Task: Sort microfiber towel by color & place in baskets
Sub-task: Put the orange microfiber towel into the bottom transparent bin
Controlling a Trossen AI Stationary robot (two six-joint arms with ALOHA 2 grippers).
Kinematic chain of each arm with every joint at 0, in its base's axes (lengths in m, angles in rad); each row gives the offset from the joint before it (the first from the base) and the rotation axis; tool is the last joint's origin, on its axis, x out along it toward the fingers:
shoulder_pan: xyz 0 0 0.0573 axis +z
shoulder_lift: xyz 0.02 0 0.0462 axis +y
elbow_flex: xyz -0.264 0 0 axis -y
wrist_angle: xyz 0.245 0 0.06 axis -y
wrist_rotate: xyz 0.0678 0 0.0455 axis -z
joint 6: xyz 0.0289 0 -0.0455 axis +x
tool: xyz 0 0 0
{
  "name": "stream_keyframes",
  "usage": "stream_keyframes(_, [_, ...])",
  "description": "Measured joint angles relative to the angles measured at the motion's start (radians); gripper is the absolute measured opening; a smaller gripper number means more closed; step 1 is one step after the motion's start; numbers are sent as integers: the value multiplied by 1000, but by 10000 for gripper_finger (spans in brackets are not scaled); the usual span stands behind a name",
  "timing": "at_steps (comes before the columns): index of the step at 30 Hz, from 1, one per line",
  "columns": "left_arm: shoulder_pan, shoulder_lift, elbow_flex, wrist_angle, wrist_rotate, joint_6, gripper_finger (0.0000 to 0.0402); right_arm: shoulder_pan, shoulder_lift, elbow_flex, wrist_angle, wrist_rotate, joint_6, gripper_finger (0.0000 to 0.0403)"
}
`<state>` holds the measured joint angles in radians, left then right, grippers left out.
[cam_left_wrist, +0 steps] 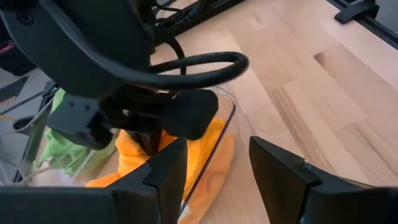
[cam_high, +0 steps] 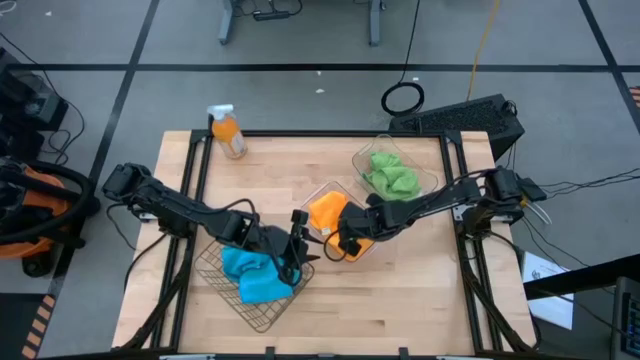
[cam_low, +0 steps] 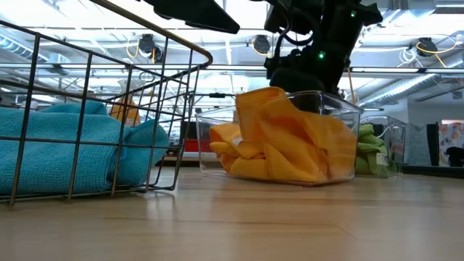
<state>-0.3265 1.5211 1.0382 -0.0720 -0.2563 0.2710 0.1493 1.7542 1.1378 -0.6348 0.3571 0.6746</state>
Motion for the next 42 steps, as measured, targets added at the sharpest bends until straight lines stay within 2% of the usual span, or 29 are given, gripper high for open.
stream_keyframes(8, [-9,0,0,-42,-9,0,180,9,-71,21,-7,-21,-44,0])
stream_keyframes(13, [-13,0,0,-77,-11,-3,180,49,-149,27,-24,-129,-235,0])
stream_keyframes(15, [-16,0,0,-79,-11,-3,180,67,-159,26,-14,-135,-336,0])
stream_keyframes(21, [-16,0,0,-72,-11,-3,180,91,-117,26,151,-200,-520,0])
stream_keyframes(34, [-16,0,0,-80,-11,-5,180,40,-1,26,180,-176,-522,0])
stream_keyframes(42, [-16,0,0,-105,-10,-29,180,44,-42,69,89,-177,-514,0])
